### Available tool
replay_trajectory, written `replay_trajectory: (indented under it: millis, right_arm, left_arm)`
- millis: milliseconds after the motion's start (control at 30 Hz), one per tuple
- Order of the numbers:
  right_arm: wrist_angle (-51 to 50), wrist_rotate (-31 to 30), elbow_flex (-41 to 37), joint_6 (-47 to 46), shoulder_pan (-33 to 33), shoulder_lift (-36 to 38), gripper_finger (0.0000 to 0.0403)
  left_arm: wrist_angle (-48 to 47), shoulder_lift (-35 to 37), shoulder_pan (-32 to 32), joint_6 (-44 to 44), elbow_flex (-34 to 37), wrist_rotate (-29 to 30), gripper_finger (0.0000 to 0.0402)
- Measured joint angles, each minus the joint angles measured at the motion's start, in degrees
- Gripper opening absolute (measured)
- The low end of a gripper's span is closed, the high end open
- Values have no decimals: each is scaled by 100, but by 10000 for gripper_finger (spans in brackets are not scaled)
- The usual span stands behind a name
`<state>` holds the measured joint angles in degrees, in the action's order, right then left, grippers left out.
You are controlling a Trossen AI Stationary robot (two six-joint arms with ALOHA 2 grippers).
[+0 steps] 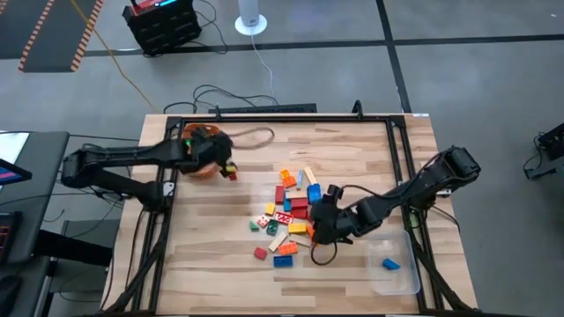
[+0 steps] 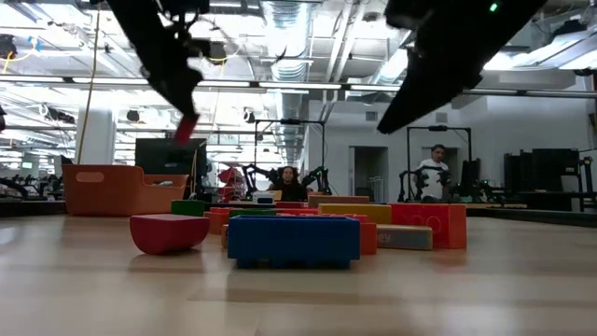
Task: Sort blocks by size
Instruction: Put the large red wooden block into the orange bin, then put the small red wooden block into the transparent bin
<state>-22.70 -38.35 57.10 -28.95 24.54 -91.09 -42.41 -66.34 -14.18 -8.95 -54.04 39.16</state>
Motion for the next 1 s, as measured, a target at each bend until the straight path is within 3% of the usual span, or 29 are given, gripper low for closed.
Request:
replay_trajectory:
  millis: [267,500,633,800,1000]
  right_arm:
    - [473,-448,0,163,212,-6,256]
    - [542,-452,0,240,200,-6,256]
    - [560,-456,0,240,200,-8,256]
    - [643,-468,0,245,160,-8,256]
    - [883,-470,0,329,133,-8,256]
  left_arm:
    - [-486,-7,-1420,-185,476,-857,131]
    - [-674,1,-1813,-158,647,-1216,193]
    - [-620,7,-1705,80,570,-1469,212]
    - [19,-31,-995,975,538,-2952,216]
    - [524,-581,116,892,739,-2392,217]
